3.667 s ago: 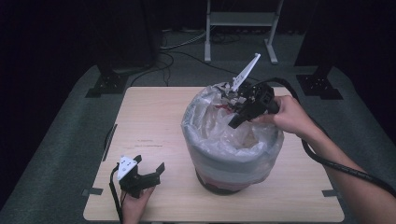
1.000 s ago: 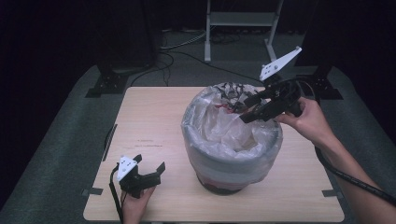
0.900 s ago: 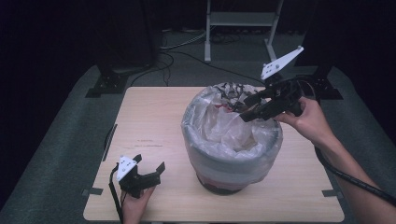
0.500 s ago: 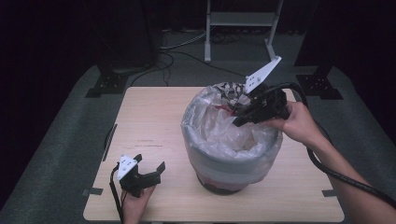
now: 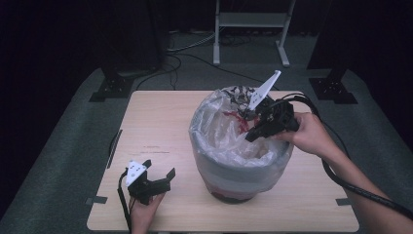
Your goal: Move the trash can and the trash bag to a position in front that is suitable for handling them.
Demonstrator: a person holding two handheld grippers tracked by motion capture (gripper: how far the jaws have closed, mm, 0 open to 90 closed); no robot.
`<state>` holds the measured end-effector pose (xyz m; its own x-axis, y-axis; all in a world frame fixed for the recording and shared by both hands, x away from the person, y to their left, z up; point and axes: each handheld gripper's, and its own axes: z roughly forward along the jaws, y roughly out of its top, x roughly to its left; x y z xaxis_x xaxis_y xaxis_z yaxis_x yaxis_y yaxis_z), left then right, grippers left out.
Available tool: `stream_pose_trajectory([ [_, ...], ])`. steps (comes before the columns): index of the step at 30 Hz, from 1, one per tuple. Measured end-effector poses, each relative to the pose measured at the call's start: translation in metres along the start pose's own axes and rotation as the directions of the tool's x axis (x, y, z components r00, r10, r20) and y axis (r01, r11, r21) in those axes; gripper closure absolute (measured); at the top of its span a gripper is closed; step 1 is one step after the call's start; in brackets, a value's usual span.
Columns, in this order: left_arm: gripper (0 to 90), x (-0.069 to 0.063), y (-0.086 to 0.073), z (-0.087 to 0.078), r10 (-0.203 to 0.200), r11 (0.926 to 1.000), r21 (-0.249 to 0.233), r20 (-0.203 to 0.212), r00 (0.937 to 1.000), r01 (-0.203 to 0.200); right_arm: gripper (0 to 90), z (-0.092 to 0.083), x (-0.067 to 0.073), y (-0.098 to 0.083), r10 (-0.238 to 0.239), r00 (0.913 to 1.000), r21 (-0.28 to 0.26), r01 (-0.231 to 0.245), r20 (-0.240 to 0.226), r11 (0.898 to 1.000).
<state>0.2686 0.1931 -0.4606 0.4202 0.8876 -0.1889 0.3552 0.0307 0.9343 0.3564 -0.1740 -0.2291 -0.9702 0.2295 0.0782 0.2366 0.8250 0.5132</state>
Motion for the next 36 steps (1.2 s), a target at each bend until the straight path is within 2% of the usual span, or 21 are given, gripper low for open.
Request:
stream_pose_trajectory([
  [1, 0.0, 0.0, 0.0, 0.0, -0.001, 1.0, -0.001, 0.0, 1.0, 0.001, 87.0, 0.0, 0.0, 0.0, 0.0, 1.0, 0.0, 0.0, 0.0, 1.0],
  [2, 0.0, 0.0, 0.0, 0.0, 0.0, 1.0, -0.002, -0.001, 1.0, 0.0, 75.9, -0.001, 0.0, 0.0, 0.006, 1.0, -0.014, -0.006, 0.002, 1.0],
  [3, 0.0, 0.0, 0.0, -0.001, 0.0, 1.0, -0.003, -0.002, 1.0, 0.0, 68.5, -0.003, -0.001, 0.0, 0.015, 0.9999, -0.036, -0.015, 0.008, 0.999],
  [4, 0.0, 0.0, 0.0, -0.001, 0.0, 1.0, -0.001, -0.002, 1.0, 0.0, 55.5, -0.008, -0.003, -0.002, 0.028, 0.9996, -0.095, -0.028, 0.007, 0.995],
  [5, 0.0, 0.001, 0.0, -0.001, -0.002, 1.0, 0.0, -0.002, 1.0, 0.002, 55.5, -0.008, -0.003, -0.002, 0.028, 0.9996, -0.095, -0.028, 0.007, 0.995],
  [7, 0.0, 0.001, -0.001, -0.002, -0.002, 1.0, 0.0, -0.004, 1.0, 0.002, 45.6, -0.015, -0.006, -0.004, 0.045, 0.9988, -0.164, -0.042, 0.018, 0.985],
  [9, 0.0, 0.002, -0.001, -0.002, -0.001, 1.0, -0.002, -0.006, 1.0, 0.001, 44.8, -0.017, -0.006, -0.005, 0.044, 0.9988, -0.183, -0.039, 0.021, 0.982],
  [10, 0.0, 0.002, -0.001, -0.003, 0.0, 1.0, -0.002, -0.006, 1.0, 0.0, 43.5, -0.021, -0.006, -0.008, 0.038, 0.999, -0.213, -0.033, 0.022, 0.976],
  [11, 0.0, 0.002, -0.001, -0.003, -0.001, 1.0, 0.0, -0.007, 1.0, 0.001, 42.3, -0.021, -0.006, -0.008, 0.038, 0.999, -0.213, -0.033, 0.022, 0.976],
  [12, 0.0, 0.003, -0.001, -0.004, -0.003, 1.0, -0.001, -0.008, 1.0, 0.003, 40.4, -0.024, -0.007, -0.011, 0.041, 0.9992, -0.248, -0.038, 0.007, 0.968],
  [14, 0.0, 0.003, -0.001, -0.004, -0.003, 1.0, -0.002, -0.008, 1.0, 0.003, 39.3, -0.028, -0.008, -0.015, 0.048, 0.9988, -0.275, -0.048, -0.007, 0.96],
  [15, 0.0, 0.003, -0.001, -0.004, -0.003, 1.0, -0.003, -0.008, 1.0, 0.003, 39.3, -0.028, -0.008, -0.015, 0.048, 0.9988, -0.275, -0.048, -0.007, 0.96],
  [17, 0.0, 0.003, 0.0, -0.004, -0.002, 1.0, -0.003, -0.008, 1.0, 0.002, 36.8, -0.031, -0.01, -0.019, 0.06, 0.998, -0.305, -0.063, -0.019, 0.95],
  [18, 0.0, 0.002, 0.0, -0.004, -0.001, 1.0, -0.004, -0.008, 1.0, 0.001, 35.9, -0.035, -0.013, -0.025, 0.073, 0.9968, -0.341, -0.08, -0.032, 0.937],
  [19, 0.0, 0.002, 0.0, -0.004, -0.001, 1.0, -0.004, -0.008, 1.0, 0.001, 35.9, -0.035, -0.013, -0.025, 0.073, 0.9968, -0.341, -0.08, -0.032, 0.937],
  [21, 0.0, 0.002, -0.001, -0.004, -0.003, 1.0, -0.003, -0.008, 1.0, 0.003, 35.7, -0.039, -0.015, -0.031, 0.081, 0.9959, -0.37, -0.09, -0.04, 0.925],
  [24, 0.0, 0.002, -0.001, -0.004, -0.001, 1.0, 0.0, -0.008, 1.0, 0.001, 35.3, -0.046, -0.017, -0.04, 0.107, 0.9941, -0.407, -0.105, -0.019, 0.907],
  [26, 0.0, 0.002, -0.001, -0.003, -0.001, 1.0, 0.0, -0.007, 1.0, 0.001, 35.3, -0.05, -0.016, -0.044, 0.116, 0.9932, -0.424, -0.104, 0.001, 0.899],
  [27, 0.0, 0.002, 0.0, -0.003, 0.0, 1.0, -0.001, -0.007, 1.0, 0.0, 35.3, -0.05, -0.016, -0.044, 0.116, 0.9932, -0.424, -0.104, 0.001, 0.899],
  [31, 0.0, 0.002, 0.0, -0.003, -0.001, 1.0, -0.002, -0.008, 1.0, 0.001, 34.7, -0.058, -0.018, -0.054, 0.139, 0.9898, -0.473, -0.109, 0.03, 0.874],
  [36, 0.0, 0.003, -0.001, -0.003, -0.001, 1.0, 0.0, -0.011, 0.9999, 0.001, 34.1, -0.066, -0.023, -0.07, 0.184, 0.9815, -0.52, -0.132, 0.051, 0.844],
])
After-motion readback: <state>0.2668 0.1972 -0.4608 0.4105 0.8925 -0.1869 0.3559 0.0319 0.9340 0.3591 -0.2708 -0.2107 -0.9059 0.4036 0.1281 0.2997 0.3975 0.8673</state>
